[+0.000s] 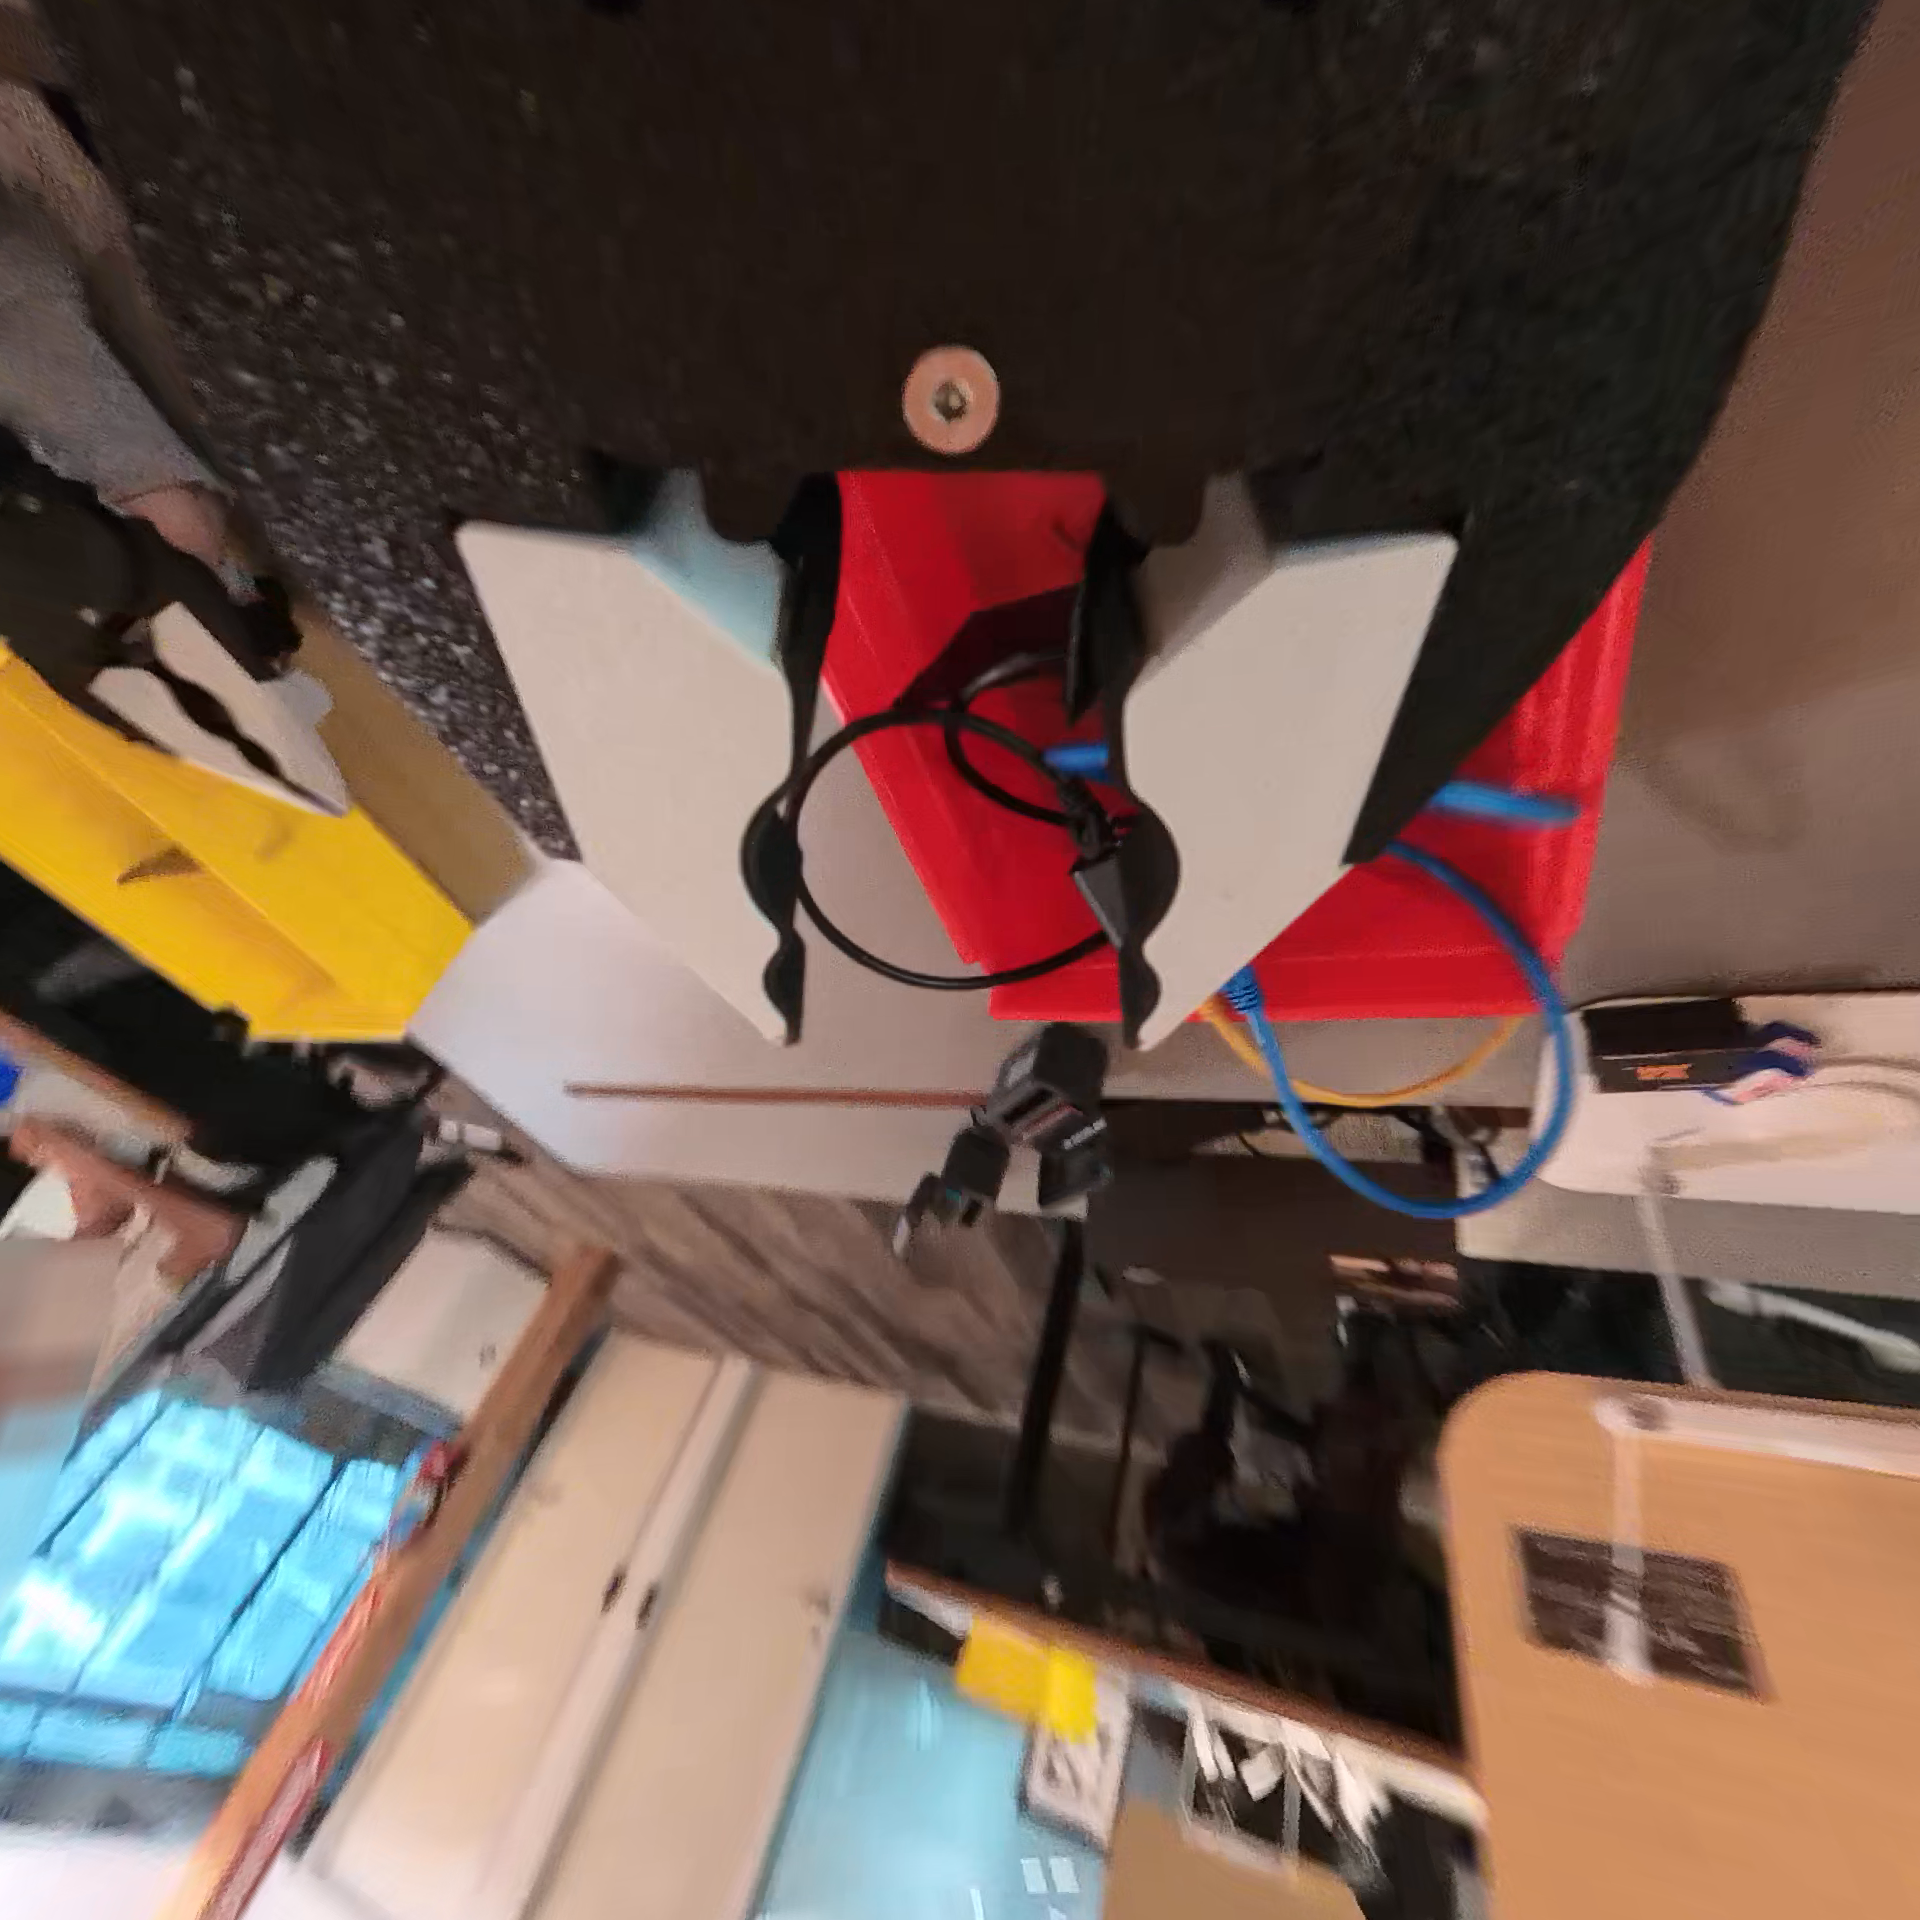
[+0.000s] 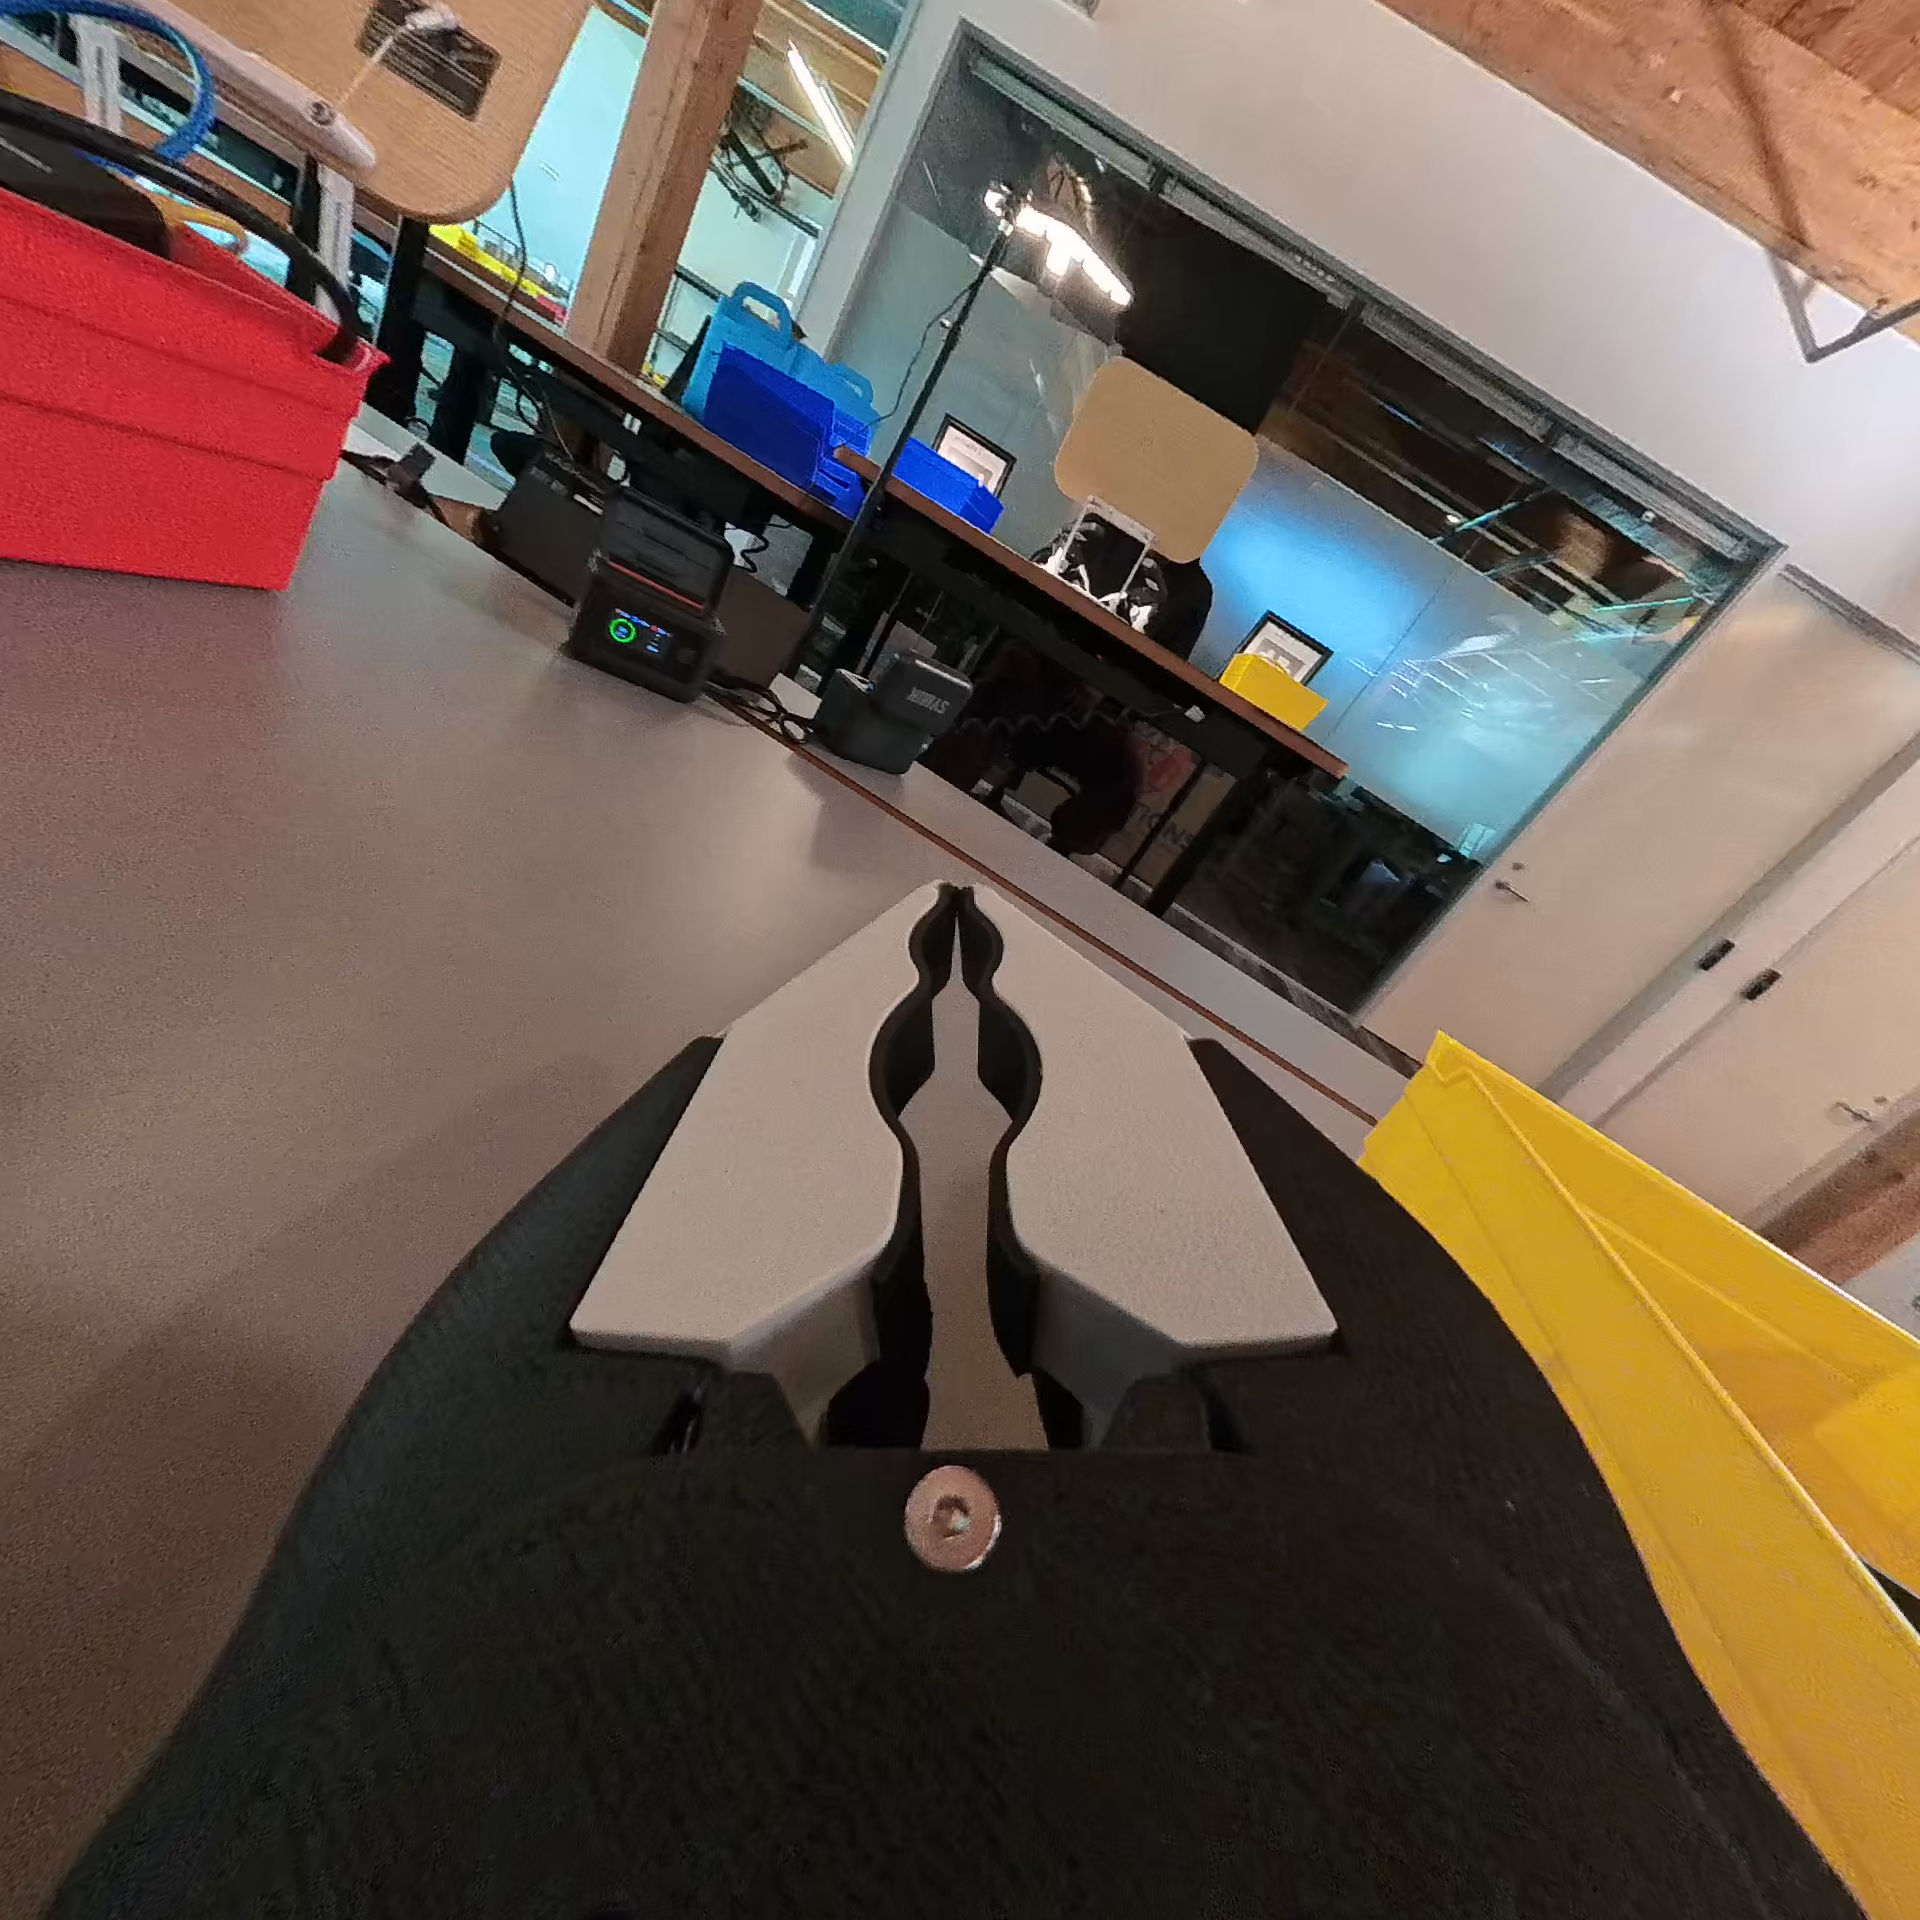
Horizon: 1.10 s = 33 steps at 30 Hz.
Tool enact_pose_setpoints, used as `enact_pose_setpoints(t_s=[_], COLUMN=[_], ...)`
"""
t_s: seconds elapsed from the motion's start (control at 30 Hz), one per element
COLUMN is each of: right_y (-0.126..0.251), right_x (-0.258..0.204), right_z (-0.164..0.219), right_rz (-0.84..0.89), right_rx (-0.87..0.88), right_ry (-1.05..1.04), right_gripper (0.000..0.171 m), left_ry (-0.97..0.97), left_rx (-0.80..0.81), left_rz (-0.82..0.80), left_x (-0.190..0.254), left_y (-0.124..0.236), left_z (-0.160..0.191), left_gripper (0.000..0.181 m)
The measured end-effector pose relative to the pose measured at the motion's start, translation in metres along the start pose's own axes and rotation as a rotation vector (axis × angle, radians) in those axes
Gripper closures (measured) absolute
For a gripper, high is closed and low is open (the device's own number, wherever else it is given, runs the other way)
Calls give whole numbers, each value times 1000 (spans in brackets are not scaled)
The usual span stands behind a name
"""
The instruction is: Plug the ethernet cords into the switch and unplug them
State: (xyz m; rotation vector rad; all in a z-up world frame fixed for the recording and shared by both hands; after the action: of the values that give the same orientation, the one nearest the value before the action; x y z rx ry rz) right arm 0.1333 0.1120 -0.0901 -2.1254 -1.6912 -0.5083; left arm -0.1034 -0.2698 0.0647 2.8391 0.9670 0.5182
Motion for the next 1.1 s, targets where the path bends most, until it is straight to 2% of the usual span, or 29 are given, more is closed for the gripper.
enact_pose_setpoints(t_s=[0.07, 0.13, 0.17, 0.23, 0.33, 0.53, 0.63, 0.67, 0.7, 0.83, 0.97, 1.1], right_y=[1, 1, 1, 2, 2, 2, 2, 2, 2, 2, 2, 2], right_x=[-1, -2, -2, -2, 0, 2, 2, 1, 1, -1, -2, 0], right_z=[0, -1, -1, -1, -1, -1, -2, -2, -2, -3, -3, -3], right_rz=[-12, -24, -29, -35, -36, -39, -45, -47, -49, -55, -55, -49], right_rx=[8, 12, 14, 24, 31, 35, 41, 42, 43, 45, 45, 46], right_ry=[2, 4, 4, 5, -6, -34, -29, -24, -18, 2, 4, -6], right_gripper=[171, 171, 171, 171, 171, 171, 171, 171, 171, 171, 171, 171], left_ry=[-64, -100, -128, -161, -79, 122, 191, 230, 262, 281, 275, 285], left_rx=[-149, -418, -514, -638, -810, -962, -960, -943, -935, -908, -840, -725], left_rz=[21, -54, -110, -218, -309, -400, -373, -327, -300, -252, -195, -99], left_x=[3, -3, -7, -16, -29, -59, -66, -65, -65, -67, -64, -53], left_y=[-46, -86, -101, -121, -142, -157, -159, -160, -160, -153, -137, -113], left_z=[-6, 2, 7, 14, 25, 48, 54, 56, 57, 52, 25, -22], left_gripper=[111, 85, 79, 78, 79, 85, 99, 112, 115, 117, 118, 118])
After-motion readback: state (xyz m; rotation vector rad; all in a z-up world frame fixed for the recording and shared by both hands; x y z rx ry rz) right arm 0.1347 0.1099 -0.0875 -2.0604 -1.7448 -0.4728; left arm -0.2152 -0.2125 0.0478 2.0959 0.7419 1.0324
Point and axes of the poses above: each gripper's, where its closed fingertips meet, y back along the fingers, z out of its underside, x = y × z across the jaws, the point moved 10 cm from there along y, back along the fingers, and after that the axes turned 3 degrees about -x, right-handed, at the moved point
